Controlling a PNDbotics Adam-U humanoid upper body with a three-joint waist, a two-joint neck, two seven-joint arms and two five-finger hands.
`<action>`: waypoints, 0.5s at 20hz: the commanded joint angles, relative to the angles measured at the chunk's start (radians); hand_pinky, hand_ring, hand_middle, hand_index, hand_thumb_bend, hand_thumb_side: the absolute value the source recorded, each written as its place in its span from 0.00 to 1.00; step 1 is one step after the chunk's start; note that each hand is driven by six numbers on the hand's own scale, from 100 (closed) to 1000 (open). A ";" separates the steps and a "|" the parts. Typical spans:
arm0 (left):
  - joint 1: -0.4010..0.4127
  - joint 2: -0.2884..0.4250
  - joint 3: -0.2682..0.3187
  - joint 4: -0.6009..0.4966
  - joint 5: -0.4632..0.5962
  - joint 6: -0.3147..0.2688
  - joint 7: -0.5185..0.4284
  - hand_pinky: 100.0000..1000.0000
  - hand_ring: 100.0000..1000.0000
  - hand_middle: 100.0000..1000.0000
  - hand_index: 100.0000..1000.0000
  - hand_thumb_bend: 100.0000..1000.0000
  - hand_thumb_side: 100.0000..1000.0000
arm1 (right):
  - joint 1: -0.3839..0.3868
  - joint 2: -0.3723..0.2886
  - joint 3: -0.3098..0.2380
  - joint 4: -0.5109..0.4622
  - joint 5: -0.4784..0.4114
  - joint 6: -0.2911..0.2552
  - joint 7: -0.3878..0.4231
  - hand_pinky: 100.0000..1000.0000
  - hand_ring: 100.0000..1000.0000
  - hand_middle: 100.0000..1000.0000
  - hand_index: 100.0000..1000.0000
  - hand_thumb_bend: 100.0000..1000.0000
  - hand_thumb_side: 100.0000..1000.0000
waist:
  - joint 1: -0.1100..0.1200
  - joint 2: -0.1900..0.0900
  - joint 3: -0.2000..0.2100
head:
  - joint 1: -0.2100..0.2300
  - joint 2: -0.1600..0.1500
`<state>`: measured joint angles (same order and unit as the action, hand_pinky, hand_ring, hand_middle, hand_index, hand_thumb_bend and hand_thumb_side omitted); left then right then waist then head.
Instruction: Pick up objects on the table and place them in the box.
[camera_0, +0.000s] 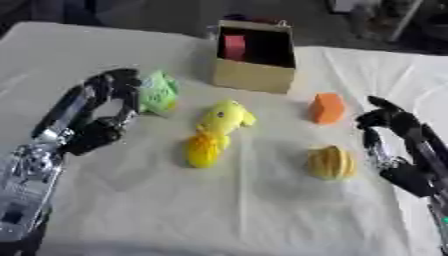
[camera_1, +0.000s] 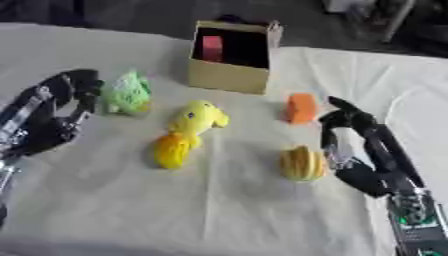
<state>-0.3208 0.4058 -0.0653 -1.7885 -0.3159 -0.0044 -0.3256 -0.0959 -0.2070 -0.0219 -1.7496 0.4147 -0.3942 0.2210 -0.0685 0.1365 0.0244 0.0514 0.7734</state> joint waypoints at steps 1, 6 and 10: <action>-0.063 0.089 -0.005 0.031 -0.085 -0.039 -0.053 0.84 0.79 0.77 0.90 0.00 0.16 | -0.006 -0.019 -0.006 -0.017 -0.003 0.001 0.003 0.75 0.65 0.63 0.95 0.00 0.58 | 0.020 -0.026 -0.003 | 0.003 -0.003; -0.201 0.185 -0.039 0.131 -0.251 -0.124 -0.147 0.82 0.78 0.77 0.90 0.00 0.14 | -0.003 -0.023 -0.004 -0.015 -0.003 0.000 0.005 0.75 0.65 0.64 0.95 0.00 0.58 | 0.023 -0.033 -0.008 | 0.020 -0.003; -0.304 0.224 -0.079 0.247 -0.317 -0.185 -0.184 0.82 0.77 0.77 0.89 0.00 0.14 | 0.000 -0.025 -0.003 -0.013 -0.003 0.000 0.007 0.75 0.65 0.65 0.95 0.00 0.58 | 0.024 -0.035 -0.011 | 0.032 -0.003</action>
<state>-0.6031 0.5902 -0.1390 -1.5616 -0.6116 -0.1704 -0.4995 -0.0882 -0.2079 -0.0214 -1.7491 0.4147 -0.3918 0.2248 -0.0638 0.1283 0.0138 0.0781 0.7733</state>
